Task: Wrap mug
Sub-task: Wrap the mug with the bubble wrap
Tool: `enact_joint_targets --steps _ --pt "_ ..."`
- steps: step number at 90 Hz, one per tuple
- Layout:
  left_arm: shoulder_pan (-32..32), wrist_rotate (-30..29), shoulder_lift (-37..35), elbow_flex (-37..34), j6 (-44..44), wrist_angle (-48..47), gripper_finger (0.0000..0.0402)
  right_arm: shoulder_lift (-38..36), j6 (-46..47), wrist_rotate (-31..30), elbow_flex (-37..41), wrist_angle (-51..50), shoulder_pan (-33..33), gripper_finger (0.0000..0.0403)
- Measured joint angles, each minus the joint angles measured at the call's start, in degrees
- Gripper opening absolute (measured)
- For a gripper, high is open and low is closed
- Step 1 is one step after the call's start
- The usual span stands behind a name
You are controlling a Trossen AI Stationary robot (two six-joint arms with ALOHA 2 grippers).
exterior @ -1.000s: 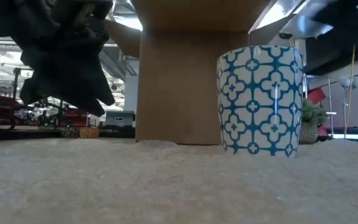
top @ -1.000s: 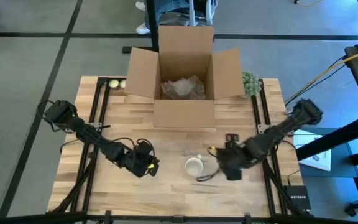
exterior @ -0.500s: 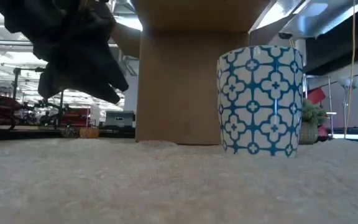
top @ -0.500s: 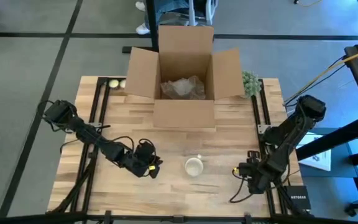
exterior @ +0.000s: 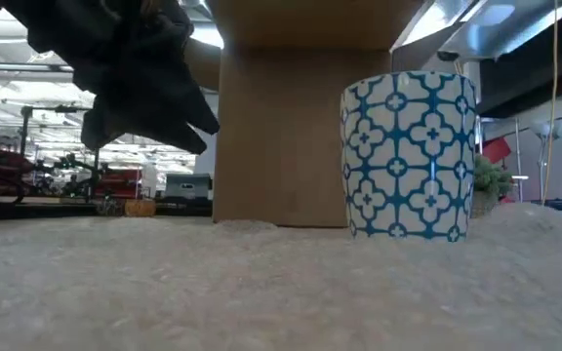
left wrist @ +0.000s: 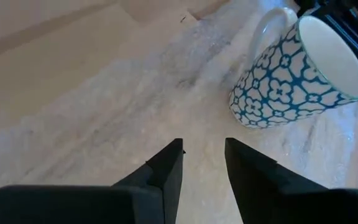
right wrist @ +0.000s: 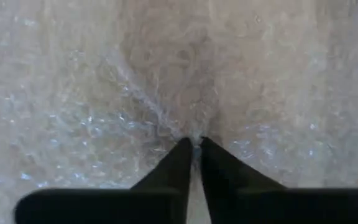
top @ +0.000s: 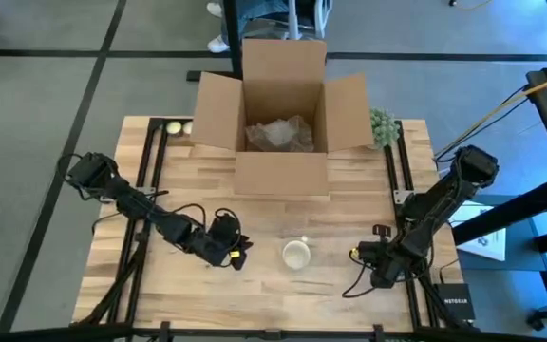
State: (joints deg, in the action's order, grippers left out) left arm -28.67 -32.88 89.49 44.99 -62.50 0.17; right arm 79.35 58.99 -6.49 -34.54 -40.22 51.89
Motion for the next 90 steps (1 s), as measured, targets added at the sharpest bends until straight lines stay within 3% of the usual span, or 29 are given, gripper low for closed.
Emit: enact_joint_targets --steps 11,25,41,66,79,90 --pt "-0.02 0.00 0.00 0.00 0.41 0.06 0.0104 0.03 -4.63 -0.58 0.07 1.65 -2.05 0.0053" --pt "-0.04 0.01 0.00 0.00 0.37 0.17 0.0104 0.04 -9.37 -0.98 -0.01 5.75 -5.01 0.0008" --pt "-0.04 0.02 0.00 -0.02 0.37 1.23 0.0104 -0.02 -14.93 -2.44 -6.16 0.35 -5.89 0.0002" --pt "0.00 -0.40 0.00 -0.04 3.92 6.08 0.0104 -0.09 -28.37 -18.19 -20.23 -4.88 -6.74 0.0000" --pt "0.00 -0.70 0.00 -0.04 4.66 6.57 0.0104 -0.11 -38.93 -27.19 -23.31 3.53 -9.23 0.0000" --pt "0.00 -0.81 0.00 -0.04 4.94 6.49 0.0104 0.33 -48.81 -26.12 -22.53 18.01 -13.16 0.0000"
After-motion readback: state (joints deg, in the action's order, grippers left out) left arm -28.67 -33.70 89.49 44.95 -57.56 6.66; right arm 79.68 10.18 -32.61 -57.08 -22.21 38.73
